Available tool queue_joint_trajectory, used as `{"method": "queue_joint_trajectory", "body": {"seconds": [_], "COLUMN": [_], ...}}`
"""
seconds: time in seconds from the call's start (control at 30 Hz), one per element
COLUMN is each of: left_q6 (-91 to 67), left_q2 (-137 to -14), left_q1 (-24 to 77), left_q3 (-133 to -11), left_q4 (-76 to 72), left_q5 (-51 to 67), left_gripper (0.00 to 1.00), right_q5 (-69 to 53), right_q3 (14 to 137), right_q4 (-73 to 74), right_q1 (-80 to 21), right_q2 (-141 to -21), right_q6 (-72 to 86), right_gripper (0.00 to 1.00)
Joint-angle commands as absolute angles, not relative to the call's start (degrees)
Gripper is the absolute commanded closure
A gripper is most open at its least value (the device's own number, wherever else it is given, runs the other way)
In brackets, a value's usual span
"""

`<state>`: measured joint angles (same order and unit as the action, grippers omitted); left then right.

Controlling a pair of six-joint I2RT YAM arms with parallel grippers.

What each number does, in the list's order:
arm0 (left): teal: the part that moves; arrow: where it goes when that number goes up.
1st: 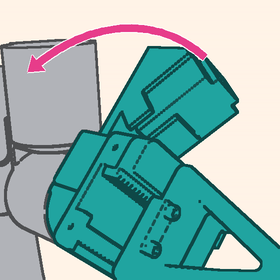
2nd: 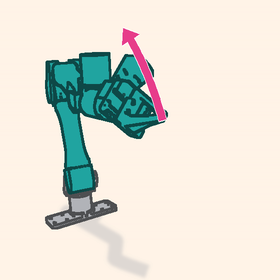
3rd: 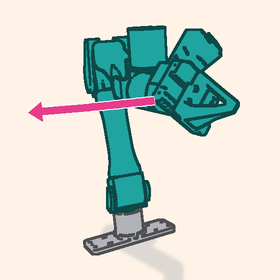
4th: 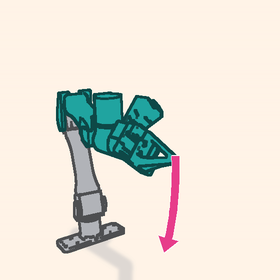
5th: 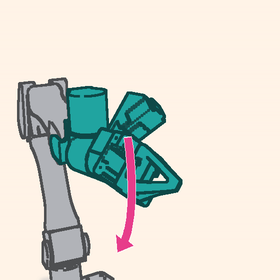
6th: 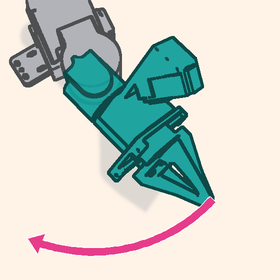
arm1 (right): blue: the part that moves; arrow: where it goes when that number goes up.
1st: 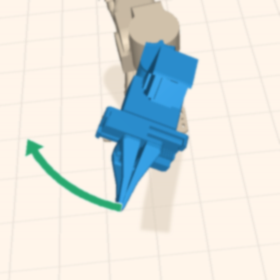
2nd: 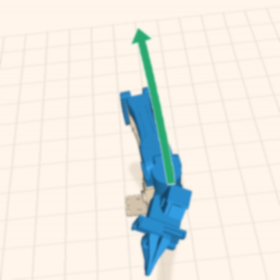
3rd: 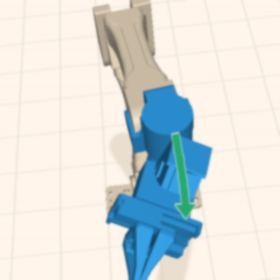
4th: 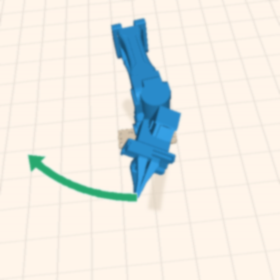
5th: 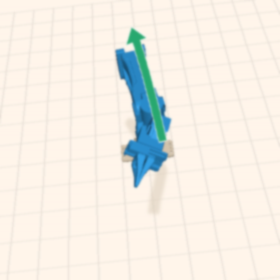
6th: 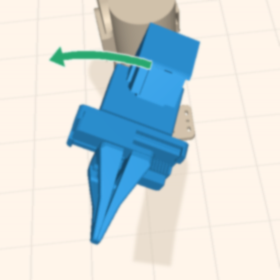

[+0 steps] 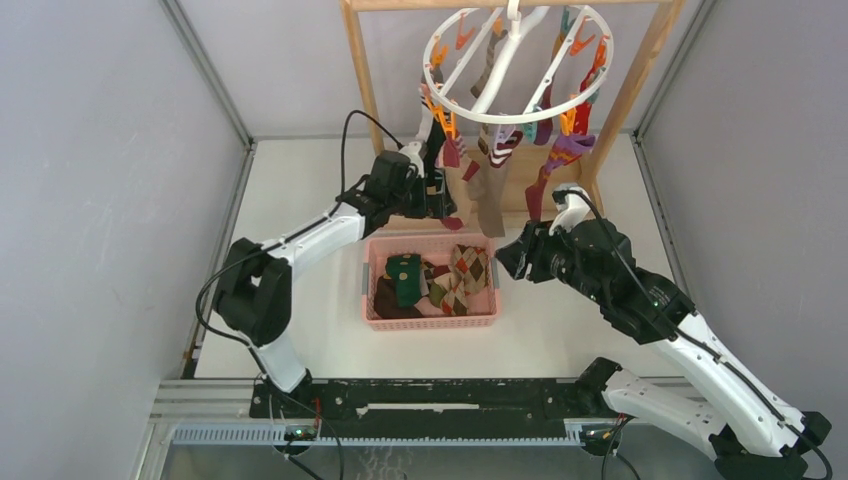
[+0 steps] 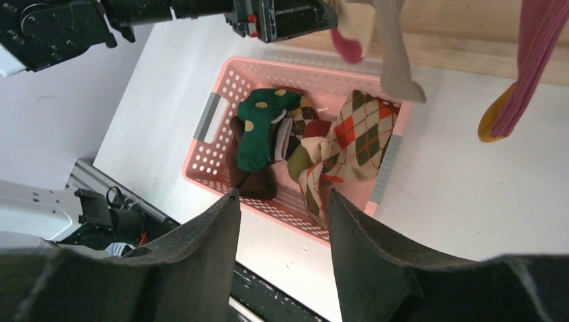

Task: Remove the socks clipped to the hanger
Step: Remove the sock from the hanger.

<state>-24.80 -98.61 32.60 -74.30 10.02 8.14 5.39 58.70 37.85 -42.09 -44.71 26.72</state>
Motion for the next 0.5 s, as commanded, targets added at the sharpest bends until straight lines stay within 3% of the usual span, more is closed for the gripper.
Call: {"method": "queue_joint_trajectory", "body": {"seconds": [0.0, 0.2, 0.47], "left_q6": [-24.9, -32.5, -33.7], "left_q2": [-100.5, -101.3, -102.7], "left_q1": [32.1, 32.2, 32.1], "left_q3": [-77.1, -73.8, -72.9], "left_q4": [0.7, -11.7, -14.0], "left_q5": [13.6, 21.9, 17.5], "left_gripper": [0.00, 0.00, 0.00], "right_q5": [4.0, 3.2, 2.4], "right_q3": [61.8, 61.8, 61.2], "right_q4": [39.9, 40.9, 42.0], "right_q1": [-42.0, -41.4, -41.2], "right_q2": [-44.0, -44.6, -44.6], "right_q6": [28.5, 29.2, 29.9], "right_gripper": [0.42, 0.43, 0.44]}}
